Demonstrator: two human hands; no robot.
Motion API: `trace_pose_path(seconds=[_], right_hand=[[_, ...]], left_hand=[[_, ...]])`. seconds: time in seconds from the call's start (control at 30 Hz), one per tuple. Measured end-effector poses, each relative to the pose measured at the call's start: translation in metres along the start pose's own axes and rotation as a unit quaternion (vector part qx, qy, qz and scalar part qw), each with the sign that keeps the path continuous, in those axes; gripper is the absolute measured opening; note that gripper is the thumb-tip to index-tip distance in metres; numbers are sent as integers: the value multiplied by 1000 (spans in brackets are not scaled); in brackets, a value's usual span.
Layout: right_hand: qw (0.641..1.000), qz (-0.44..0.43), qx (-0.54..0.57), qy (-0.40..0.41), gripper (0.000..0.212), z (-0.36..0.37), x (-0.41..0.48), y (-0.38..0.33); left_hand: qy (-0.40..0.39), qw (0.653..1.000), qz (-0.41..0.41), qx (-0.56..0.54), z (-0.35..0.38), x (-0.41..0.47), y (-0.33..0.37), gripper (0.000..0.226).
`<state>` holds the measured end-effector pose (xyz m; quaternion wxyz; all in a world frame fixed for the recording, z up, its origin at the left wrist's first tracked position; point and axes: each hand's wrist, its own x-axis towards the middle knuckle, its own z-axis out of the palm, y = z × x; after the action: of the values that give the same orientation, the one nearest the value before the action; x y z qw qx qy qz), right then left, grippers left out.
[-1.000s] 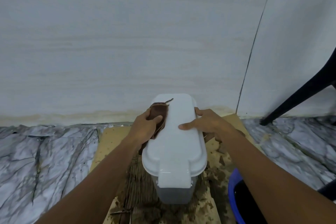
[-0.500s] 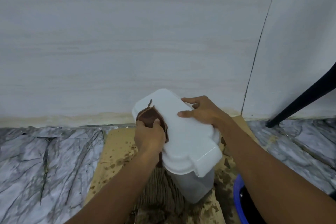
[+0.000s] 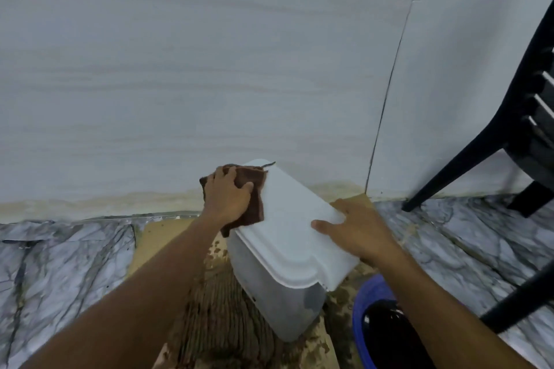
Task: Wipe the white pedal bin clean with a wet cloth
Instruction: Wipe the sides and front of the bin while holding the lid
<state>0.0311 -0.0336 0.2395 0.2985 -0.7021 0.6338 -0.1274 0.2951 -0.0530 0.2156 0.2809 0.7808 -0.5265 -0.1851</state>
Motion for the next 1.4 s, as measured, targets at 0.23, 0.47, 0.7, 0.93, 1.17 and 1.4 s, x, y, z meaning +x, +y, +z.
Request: trace_pose_path(seconds=[0.23,0.47,0.7,0.93,1.17,1.4], right_hand=[[940,171,277,-99,69,4,-32,14],[938,145,310,-50,55,-6,-2,5],[908,3,410,81,47,-17,41,-22],[982,-36,185,19,60,23,58,-10],[999,-38,1,14,58,28,47,-6],[966,-167,-192,-39,69,29,20,-21]], left_hand=[[-21,993,-62,-95,-25,26,-13,45],[61,961,-143,-229,-39,9,-24,41],[173,905,-227,-317,-38,-43,-40,24],[211,935,-171,-230,-23,-71,-51,37],[189,953,-154,-181,-7,-70,-53,40],[162,981,-95,-55,2,-87,-54,72]])
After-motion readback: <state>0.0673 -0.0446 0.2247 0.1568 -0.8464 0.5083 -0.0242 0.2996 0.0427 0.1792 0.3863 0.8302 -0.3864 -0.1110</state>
